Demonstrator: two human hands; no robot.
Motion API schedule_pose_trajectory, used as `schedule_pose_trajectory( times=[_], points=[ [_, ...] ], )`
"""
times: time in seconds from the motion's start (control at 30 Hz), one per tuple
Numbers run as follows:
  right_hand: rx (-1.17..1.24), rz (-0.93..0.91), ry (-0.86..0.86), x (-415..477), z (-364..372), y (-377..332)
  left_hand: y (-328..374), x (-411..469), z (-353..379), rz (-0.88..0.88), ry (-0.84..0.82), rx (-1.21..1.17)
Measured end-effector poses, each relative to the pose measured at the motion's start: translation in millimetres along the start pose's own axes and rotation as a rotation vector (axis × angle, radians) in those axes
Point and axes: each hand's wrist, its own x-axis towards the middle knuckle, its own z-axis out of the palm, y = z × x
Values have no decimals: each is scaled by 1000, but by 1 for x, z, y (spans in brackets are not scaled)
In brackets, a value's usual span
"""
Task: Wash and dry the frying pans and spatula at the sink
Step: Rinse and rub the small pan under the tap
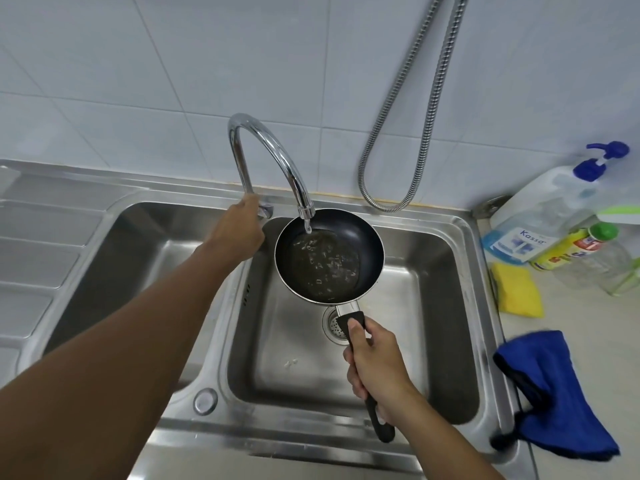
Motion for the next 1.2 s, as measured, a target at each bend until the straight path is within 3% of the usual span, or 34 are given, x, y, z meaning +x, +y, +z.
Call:
schedule_pose_trajectory(
  times=[0.17, 0.33, 0.53, 0.73, 0.87, 1.07, 1.2],
  points=[
    [-6, 9, -6, 2, 0, -6, -14, 0, 13, 18, -26, 6],
    [-3, 11, -2, 0, -1, -9, -4, -24, 36, 227, 144, 150],
    [-130, -40, 79, -2, -4, -4, 28, -61, 96, 285, -141, 404],
    [-521, -206, 152, -16, -19, 3, 72, -79, 130, 168, -556, -49],
    [-541, -224, 127, -30, -25, 0, 91, -73, 137, 142, -602, -333],
    [-515, -230, 92, -41, -22, 1, 100, -37, 137, 170, -427, -211],
    [-470, -235, 161, -24, -25, 5, 96, -48, 135, 204, -562, -137]
  ],
)
